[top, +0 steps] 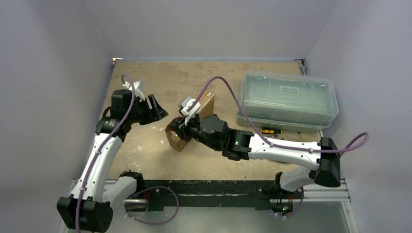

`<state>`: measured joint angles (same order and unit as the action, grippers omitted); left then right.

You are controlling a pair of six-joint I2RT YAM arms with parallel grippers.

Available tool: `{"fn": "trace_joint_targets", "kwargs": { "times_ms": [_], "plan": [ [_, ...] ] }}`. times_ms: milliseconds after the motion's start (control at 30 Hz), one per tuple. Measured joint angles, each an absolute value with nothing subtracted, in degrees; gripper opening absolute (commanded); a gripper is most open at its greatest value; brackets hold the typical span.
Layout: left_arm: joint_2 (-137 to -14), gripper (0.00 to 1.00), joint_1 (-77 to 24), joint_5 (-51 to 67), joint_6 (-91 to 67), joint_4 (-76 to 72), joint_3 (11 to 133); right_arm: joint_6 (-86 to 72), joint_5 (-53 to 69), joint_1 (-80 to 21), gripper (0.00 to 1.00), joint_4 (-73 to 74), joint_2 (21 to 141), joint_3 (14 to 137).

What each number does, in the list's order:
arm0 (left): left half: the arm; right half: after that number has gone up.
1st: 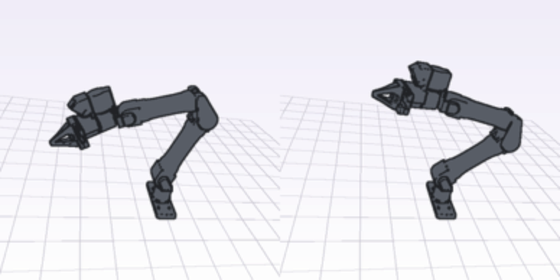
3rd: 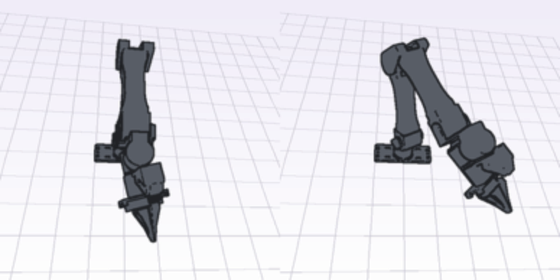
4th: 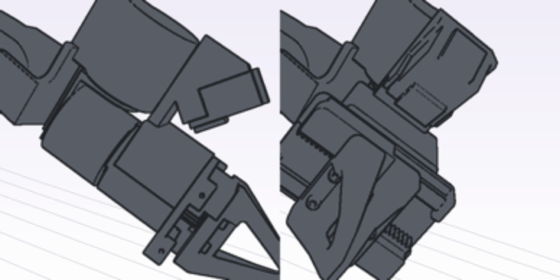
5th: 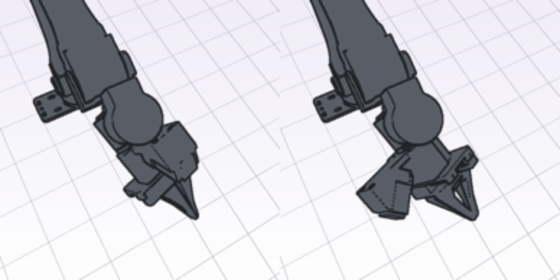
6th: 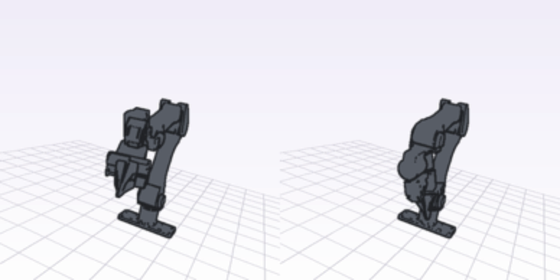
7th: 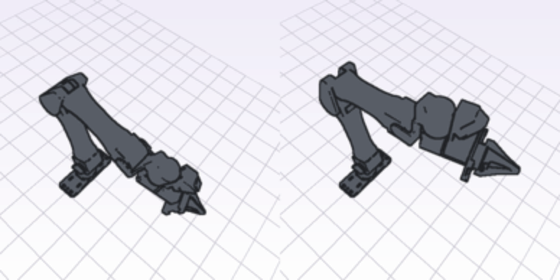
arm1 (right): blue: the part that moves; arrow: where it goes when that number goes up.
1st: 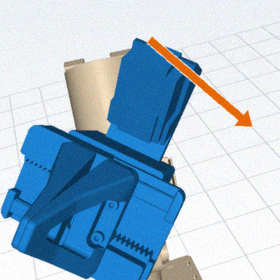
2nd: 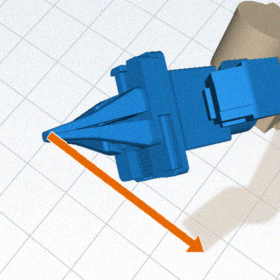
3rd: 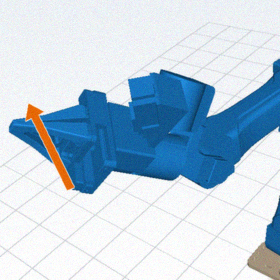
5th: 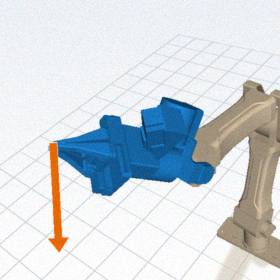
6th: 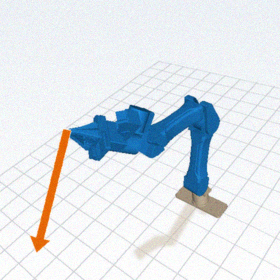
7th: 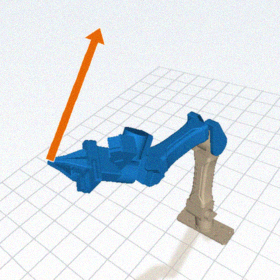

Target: Unpack the express box

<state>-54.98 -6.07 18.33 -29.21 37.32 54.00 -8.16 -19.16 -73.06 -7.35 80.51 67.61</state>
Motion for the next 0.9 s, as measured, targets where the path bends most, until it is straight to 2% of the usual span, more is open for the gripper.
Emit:
{"fn": "trace_joint_targets", "kwargs": {
  "times_ms": [333, 667, 900],
  "plan": [
    [-55.2, 0.55, -6.1, 25.1, -27.2, 33.6, 52.3, -8.4, -19.1, -73.1, 0.00, -7.3, 80.5, 67.5],
    [-56.2, 0.47, -6.1, 26.3, -26.4, 31.1, 48.8, -8.3, -19.5, -73.1, 0.00, -7.2, 80.5, 67.5],
    [-56.5, 0.51, -6.1, 27.4, -26.3, 30.2, 47.6, -7.6, -19.8, -73.1, 0.00, -6.4, 82.5, 67.7]
  ]
}}
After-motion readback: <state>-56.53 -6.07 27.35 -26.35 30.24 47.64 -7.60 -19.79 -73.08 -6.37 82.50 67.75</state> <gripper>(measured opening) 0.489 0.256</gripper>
